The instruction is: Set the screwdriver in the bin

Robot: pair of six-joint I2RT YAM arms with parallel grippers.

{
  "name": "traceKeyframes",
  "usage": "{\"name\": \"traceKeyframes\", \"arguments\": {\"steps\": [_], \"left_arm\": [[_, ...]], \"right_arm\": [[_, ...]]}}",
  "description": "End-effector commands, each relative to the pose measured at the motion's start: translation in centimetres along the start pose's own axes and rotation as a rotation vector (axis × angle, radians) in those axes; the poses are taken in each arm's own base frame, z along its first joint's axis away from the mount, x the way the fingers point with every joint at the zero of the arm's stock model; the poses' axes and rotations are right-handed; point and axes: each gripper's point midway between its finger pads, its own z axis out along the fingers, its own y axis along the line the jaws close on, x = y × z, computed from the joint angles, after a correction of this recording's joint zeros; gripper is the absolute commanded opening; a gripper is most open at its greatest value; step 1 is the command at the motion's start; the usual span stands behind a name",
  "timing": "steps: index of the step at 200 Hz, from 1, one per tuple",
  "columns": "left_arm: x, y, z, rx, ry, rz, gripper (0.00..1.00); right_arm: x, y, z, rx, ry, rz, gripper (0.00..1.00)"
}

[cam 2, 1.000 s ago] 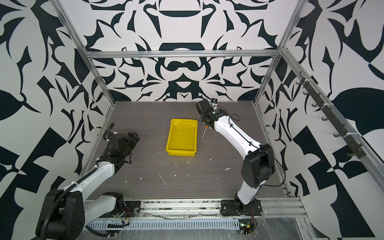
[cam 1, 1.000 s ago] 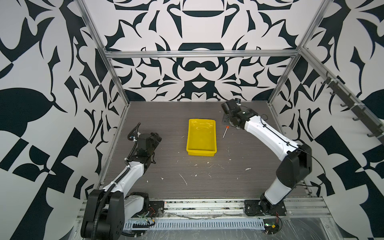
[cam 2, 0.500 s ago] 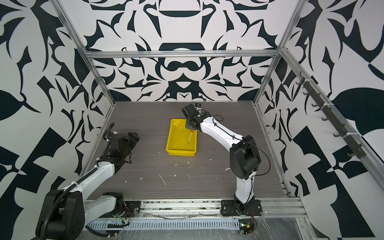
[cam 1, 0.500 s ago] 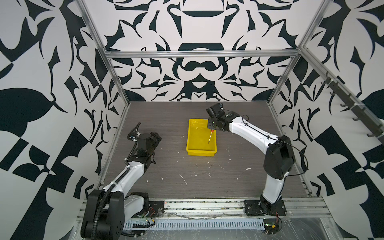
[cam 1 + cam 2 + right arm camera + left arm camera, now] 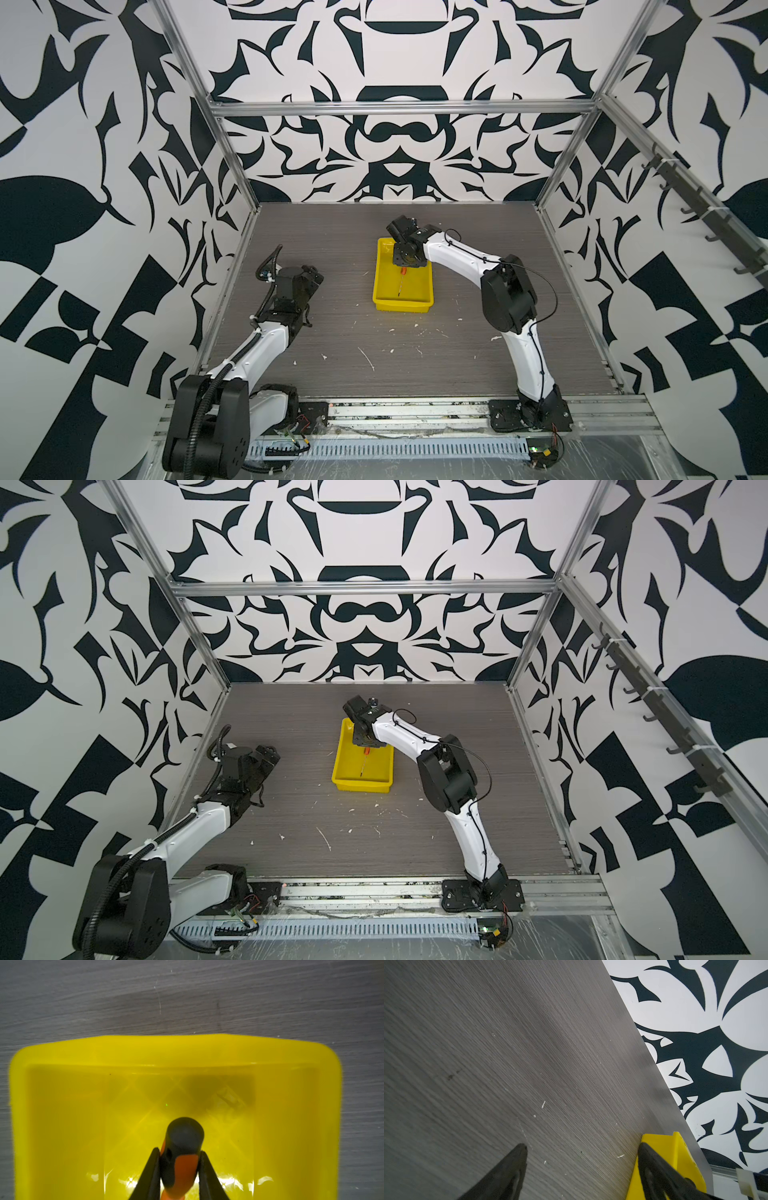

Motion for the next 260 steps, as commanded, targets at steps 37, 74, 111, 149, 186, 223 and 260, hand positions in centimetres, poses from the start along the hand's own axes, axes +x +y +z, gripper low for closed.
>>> {"name": "traceKeyframes", "arguments": {"steps": [37,74,111,149,186,223,260], "left_arm": [[-0.8,-0.8,0.2,0.004,-0.022,0.006,0.86],[-0.7,-0.9,0.2,0.008,-0.016,0.0,0.86],[-0.7,-0.8,0.2,0.007,-0.018,-0.003,0.86],[-0.4,-0.6,0.4,0.008,-0.009,-0.02,0.86],[-0.2,-0.6,0.6,0.003,0.006,-0.024,0.86],[-0.7,-0.7,-0.1,0.017,-0.027,-0.028,0.86],[-0.6,-0.9,-0.4,0.027,-0.02,-0.029,0.86]], "right_arm": [[-2.5,0.3,-2.4,0.03,-0.055,-0.055,0.31],[-2.7,0.2,-4.5,0.011,-0.052,-0.066,0.56],[-2.9,-1.2,-8.4,0.005,-0.096,-0.077,0.67],[-2.4,-4.6,-12.3,0.03,-0.208,-0.151,0.97],[-0.3,-9.8,-12.8,0.171,-0.323,-0.396,0.98],[0.2,-16.3,-12.9,0.394,-0.465,-0.417,1.0],[0.0,-25.7,-10.9,0.466,-0.464,-0.215,0.99]]}}
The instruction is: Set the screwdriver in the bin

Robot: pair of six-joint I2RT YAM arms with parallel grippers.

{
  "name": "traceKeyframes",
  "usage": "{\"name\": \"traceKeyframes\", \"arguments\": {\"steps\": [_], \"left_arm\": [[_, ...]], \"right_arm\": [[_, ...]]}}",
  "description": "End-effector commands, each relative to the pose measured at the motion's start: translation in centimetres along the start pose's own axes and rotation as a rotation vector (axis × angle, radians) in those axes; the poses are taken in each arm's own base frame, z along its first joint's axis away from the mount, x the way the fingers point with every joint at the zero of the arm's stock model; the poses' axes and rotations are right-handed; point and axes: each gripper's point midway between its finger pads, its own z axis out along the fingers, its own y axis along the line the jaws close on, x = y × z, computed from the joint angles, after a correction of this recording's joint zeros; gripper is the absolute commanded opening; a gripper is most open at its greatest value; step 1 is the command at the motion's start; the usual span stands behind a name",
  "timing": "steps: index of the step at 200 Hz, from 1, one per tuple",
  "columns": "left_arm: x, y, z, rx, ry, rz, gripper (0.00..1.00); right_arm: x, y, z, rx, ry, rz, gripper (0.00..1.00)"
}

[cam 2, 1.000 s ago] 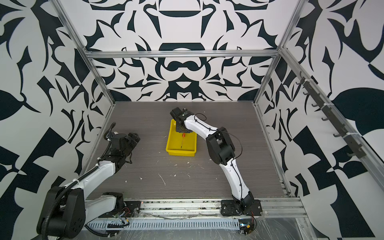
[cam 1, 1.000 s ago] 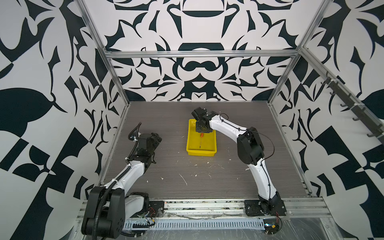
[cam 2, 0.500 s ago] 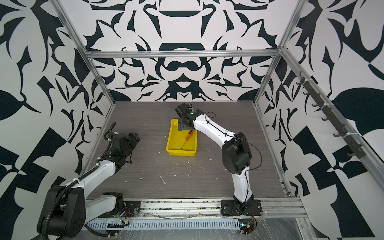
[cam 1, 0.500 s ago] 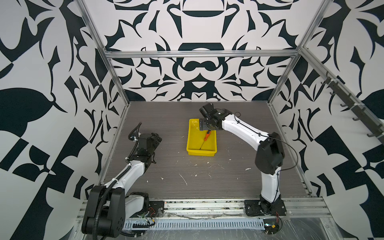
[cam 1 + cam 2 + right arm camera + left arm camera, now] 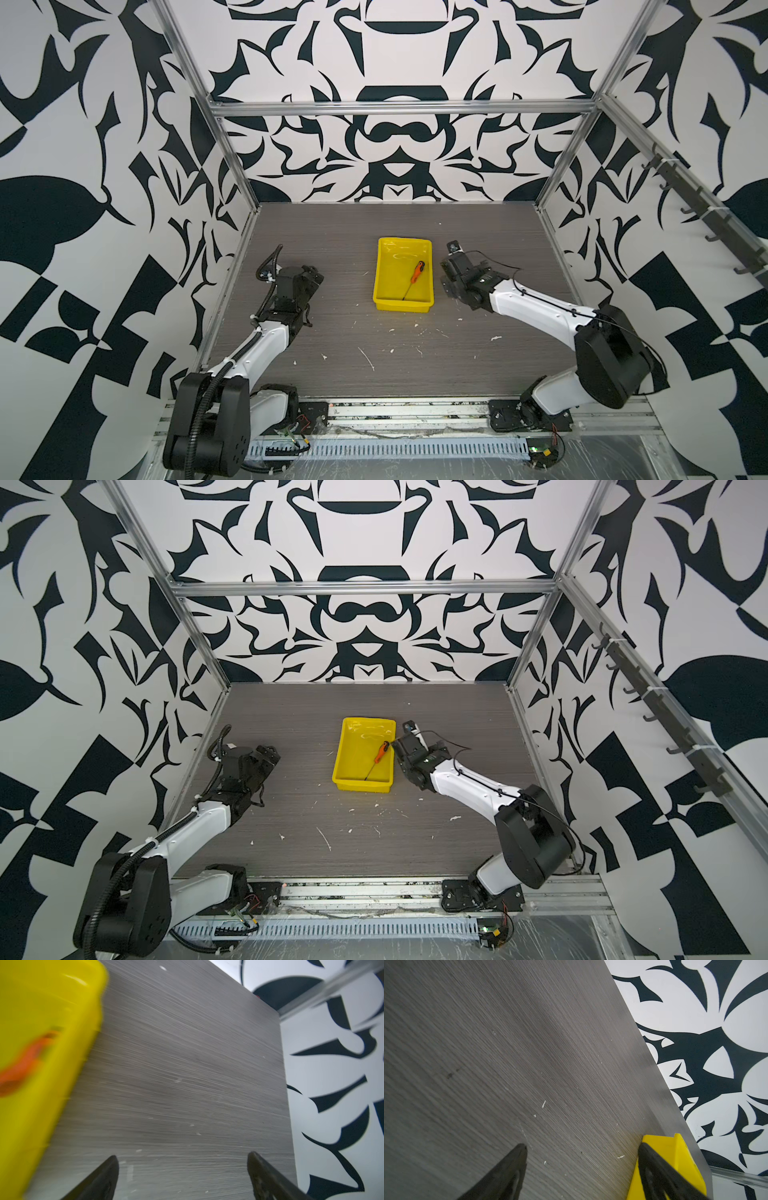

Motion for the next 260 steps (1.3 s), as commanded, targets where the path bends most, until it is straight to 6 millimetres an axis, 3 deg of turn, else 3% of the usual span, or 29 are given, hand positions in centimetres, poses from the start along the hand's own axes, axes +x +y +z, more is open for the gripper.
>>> {"name": "traceKeyframes", "arguments": {"steps": [1,16,30,83,122,142,179,193,210,232,250,260], "left_arm": [[-0.6,-0.8,-0.4,0.024,-0.02,-0.016,0.86],[-0.8,-0.6,-0.5,0.019,-0.032,-0.015,0.86],[-0.9,-0.6,-0.6,0.019,-0.037,-0.02,0.86],[-0.9,-0.9,-0.7,0.035,-0.034,-0.025,0.86],[-0.7,-1.3,-0.7,0.064,-0.037,-0.01,0.86],[-0.7,-1.3,-0.6,0.065,-0.041,-0.013,0.87],[-0.5,0.1,-0.6,-0.055,-0.049,0.023,0.93],[-0.3,-0.2,-0.9,-0.062,-0.1,0.085,1.0],[0.0,-0.6,-1.4,-0.06,-0.131,0.143,1.0],[0.1,-3.0,-2.6,0.031,-0.096,0.246,1.0],[-0.8,-3.6,-3.9,0.064,-0.133,0.296,1.0],[-1.9,-3.0,-4.7,0.035,-0.189,0.297,1.0]], "right_arm": [[-1.5,-6.7,1.5,0.149,-0.1,0.177,0.99],[0.2,-9.6,2.9,0.213,-0.083,0.272,0.99],[1.4,-10.3,3.9,0.192,-0.09,0.332,0.99],[2.6,-10.6,5.3,0.194,-0.193,0.405,0.95],[2.4,-10.0,5.0,0.152,-0.319,0.423,0.94],[2.5,-10.6,5.2,0.191,-0.35,0.442,0.94],[2.8,-9.4,6.1,0.141,-0.352,0.419,0.93],[2.6,-9.4,6.3,0.144,-0.355,0.404,0.93],[2.6,-9.2,6.1,0.127,-0.365,0.412,0.94],[3.1,-8.1,6.1,0.064,-0.407,0.404,0.93],[3.0,-6.9,5.9,0.022,-0.438,0.337,0.92],[2.8,-6.6,6.0,-0.006,-0.43,0.343,1.0]]}}
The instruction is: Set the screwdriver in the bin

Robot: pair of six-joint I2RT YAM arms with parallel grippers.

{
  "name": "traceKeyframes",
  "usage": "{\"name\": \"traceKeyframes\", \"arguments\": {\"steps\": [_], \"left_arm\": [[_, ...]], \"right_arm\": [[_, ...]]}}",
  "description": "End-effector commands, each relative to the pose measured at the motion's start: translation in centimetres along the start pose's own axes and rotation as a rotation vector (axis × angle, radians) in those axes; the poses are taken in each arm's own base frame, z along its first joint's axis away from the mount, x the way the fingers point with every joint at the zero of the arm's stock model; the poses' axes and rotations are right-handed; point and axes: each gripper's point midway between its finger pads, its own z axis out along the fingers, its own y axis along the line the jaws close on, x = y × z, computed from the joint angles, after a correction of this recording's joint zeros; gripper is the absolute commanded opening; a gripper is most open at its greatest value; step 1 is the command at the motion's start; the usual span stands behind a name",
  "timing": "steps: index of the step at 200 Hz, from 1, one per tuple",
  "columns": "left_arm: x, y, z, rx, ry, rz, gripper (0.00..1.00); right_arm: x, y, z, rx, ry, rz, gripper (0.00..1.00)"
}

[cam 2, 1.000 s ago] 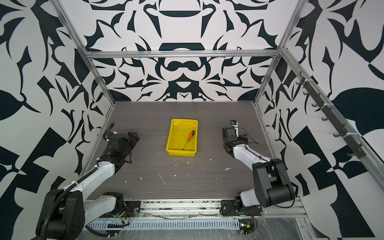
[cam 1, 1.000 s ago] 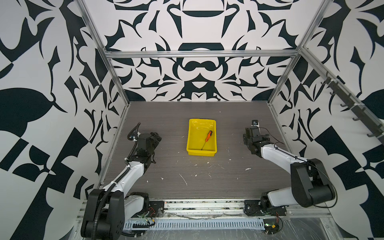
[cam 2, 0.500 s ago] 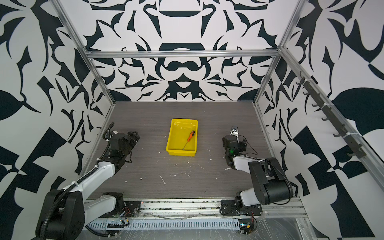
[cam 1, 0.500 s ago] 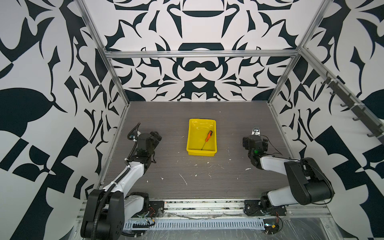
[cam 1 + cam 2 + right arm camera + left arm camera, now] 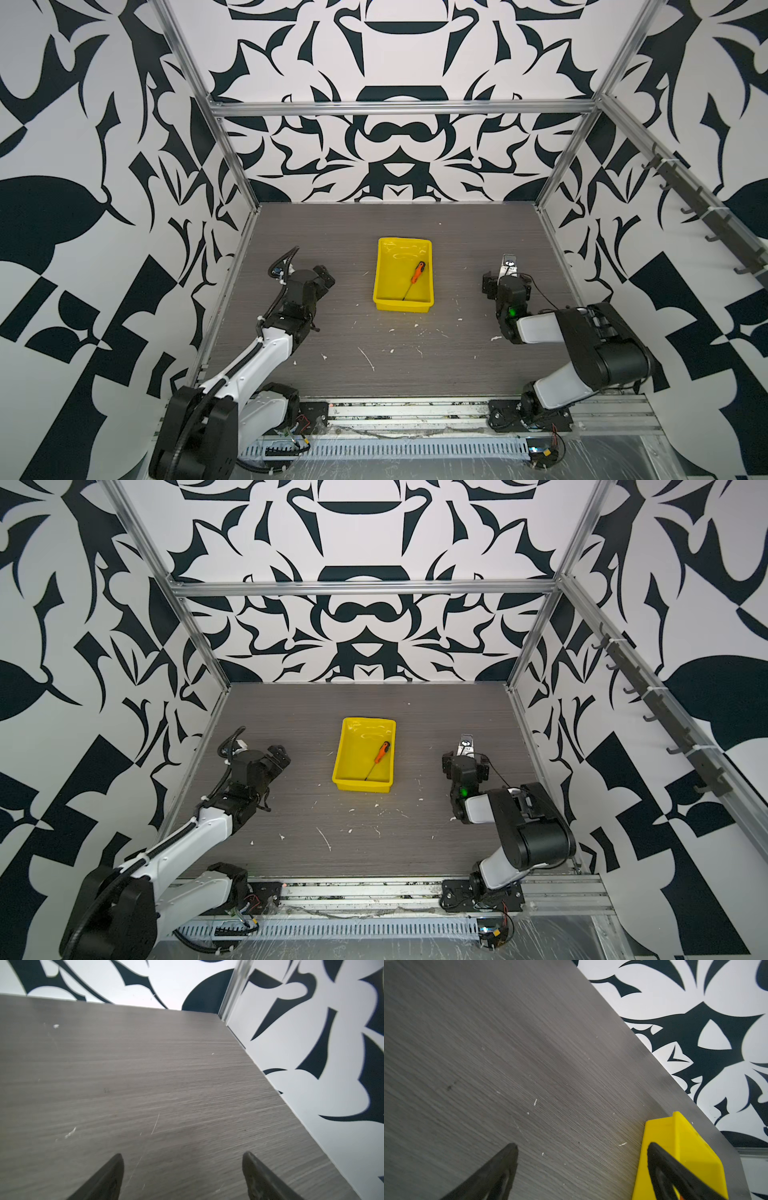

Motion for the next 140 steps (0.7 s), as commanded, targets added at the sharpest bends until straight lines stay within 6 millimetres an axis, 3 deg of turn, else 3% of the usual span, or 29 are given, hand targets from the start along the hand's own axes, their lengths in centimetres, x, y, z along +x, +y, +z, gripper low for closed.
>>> {"name": "traceKeyframes", "arguments": {"steps": [1,17,63,89,140], "left_arm": [[-2.6,0.2,-1.7,-0.022,-0.106,0.079,1.0],[-4.1,1.2,-2.7,-0.056,-0.204,0.114,1.0],[-7.0,1.3,-4.1,-0.084,-0.409,0.365,1.0],[-5.3,-0.2,-2.1,-0.063,-0.338,0.745,1.0],[-3.7,0.6,1.7,-0.125,-0.284,0.78,1.0]], "right_arm": [[-1.9,1.3,-0.3,-0.084,-0.074,0.0,1.0],[-1.9,1.3,-0.2,-0.08,-0.075,-0.005,1.0],[-1.8,1.2,-0.2,-0.078,-0.069,-0.009,1.0],[-1.8,1.3,-0.1,-0.08,-0.07,-0.01,1.0],[-1.8,1.3,-0.1,-0.085,-0.066,-0.01,1.0]]}}
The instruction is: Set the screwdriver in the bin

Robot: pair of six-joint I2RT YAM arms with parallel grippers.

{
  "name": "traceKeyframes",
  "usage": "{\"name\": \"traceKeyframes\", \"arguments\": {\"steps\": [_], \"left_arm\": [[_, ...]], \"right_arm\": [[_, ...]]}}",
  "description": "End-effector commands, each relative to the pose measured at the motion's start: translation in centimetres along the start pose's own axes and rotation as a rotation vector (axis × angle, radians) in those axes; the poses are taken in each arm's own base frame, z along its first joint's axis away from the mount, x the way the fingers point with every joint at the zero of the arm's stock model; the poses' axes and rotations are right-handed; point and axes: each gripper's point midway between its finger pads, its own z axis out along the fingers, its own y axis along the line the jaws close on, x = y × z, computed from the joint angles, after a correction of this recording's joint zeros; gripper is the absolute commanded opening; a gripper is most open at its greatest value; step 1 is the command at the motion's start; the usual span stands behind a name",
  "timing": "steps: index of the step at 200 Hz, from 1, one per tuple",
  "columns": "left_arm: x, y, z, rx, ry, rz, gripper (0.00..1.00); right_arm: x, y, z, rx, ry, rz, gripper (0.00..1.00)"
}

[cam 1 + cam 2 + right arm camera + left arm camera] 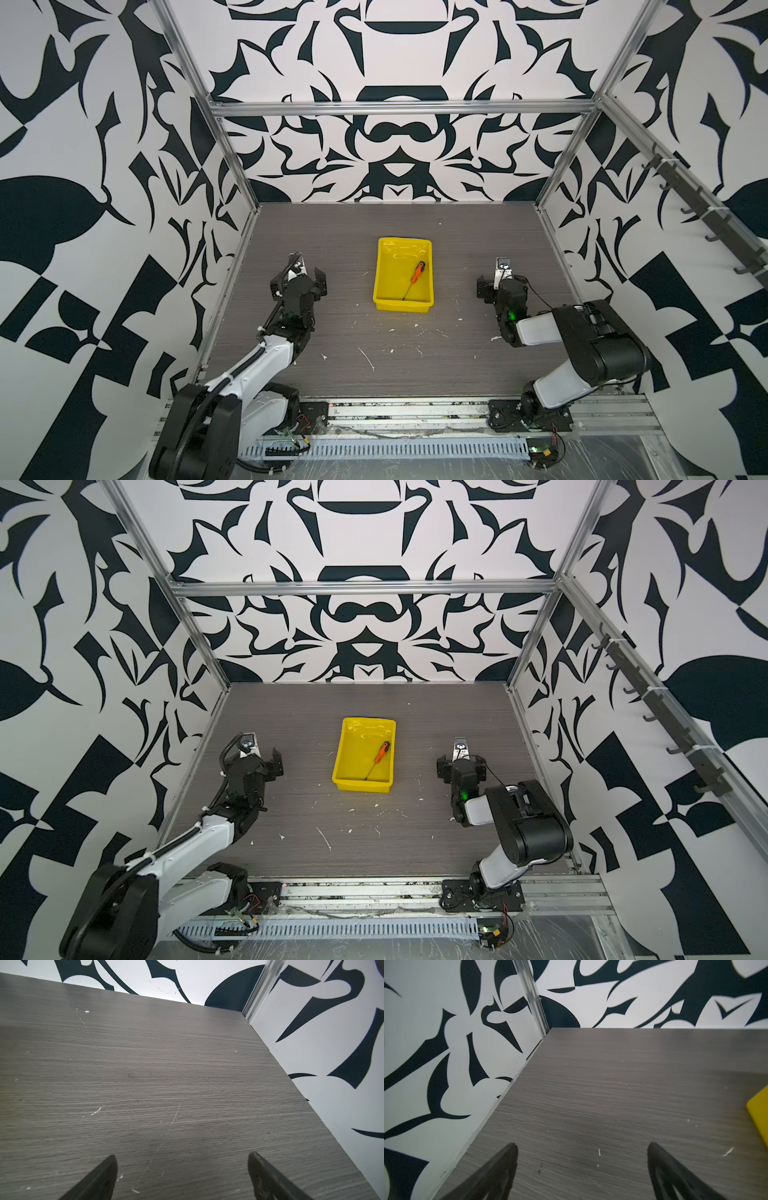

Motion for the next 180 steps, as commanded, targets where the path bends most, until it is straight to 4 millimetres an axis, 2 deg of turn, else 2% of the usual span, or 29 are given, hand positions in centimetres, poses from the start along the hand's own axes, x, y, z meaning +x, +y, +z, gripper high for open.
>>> {"name": "traceKeyframes", "arguments": {"steps": [1,26,30,66,86,110,126,134,158,170,180], "left_arm": [[-1.9,-0.3,0.8,-0.011,-0.08,0.026,1.0],[-1.7,0.2,1.8,-0.052,-0.104,0.001,1.0],[-0.8,0.1,2.3,-0.054,-0.078,0.013,1.0],[1.2,-0.3,4.2,-0.037,-0.042,0.042,0.99],[1.1,0.4,4.4,-0.074,-0.046,0.031,1.0],[1.4,2.4,4.6,-0.094,-0.053,-0.053,1.0],[2.4,4.7,4.4,-0.117,-0.112,-0.172,1.0],[2.2,5.3,3.9,-0.111,-0.174,-0.197,1.0],[3.5,3.1,3.4,0.02,-0.173,-0.156,1.0],[3.2,4.1,4.6,-0.055,-0.175,-0.155,1.0],[3.3,3.8,5.1,-0.06,-0.138,-0.144,1.0]], "right_arm": [[-1.8,-0.1,0.1,0.001,-0.056,0.016,1.0],[-1.9,-0.1,0.1,0.002,-0.057,0.017,1.0],[-1.8,-0.1,0.1,0.001,-0.056,0.016,1.0],[-1.9,-0.1,0.1,0.0,-0.057,0.018,1.0],[-1.9,-0.1,0.0,0.0,-0.057,0.018,1.0],[-1.8,-0.1,0.1,0.0,-0.056,0.018,1.0],[-1.9,-0.1,0.0,0.0,-0.059,0.019,1.0],[-1.9,-0.1,0.0,-0.001,-0.058,0.018,1.0],[-1.9,-0.1,0.1,-0.002,-0.057,0.02,1.0],[-1.9,-0.1,0.1,-0.005,-0.055,0.021,1.0],[-1.8,-0.1,0.1,-0.006,-0.052,0.02,1.0]]}}
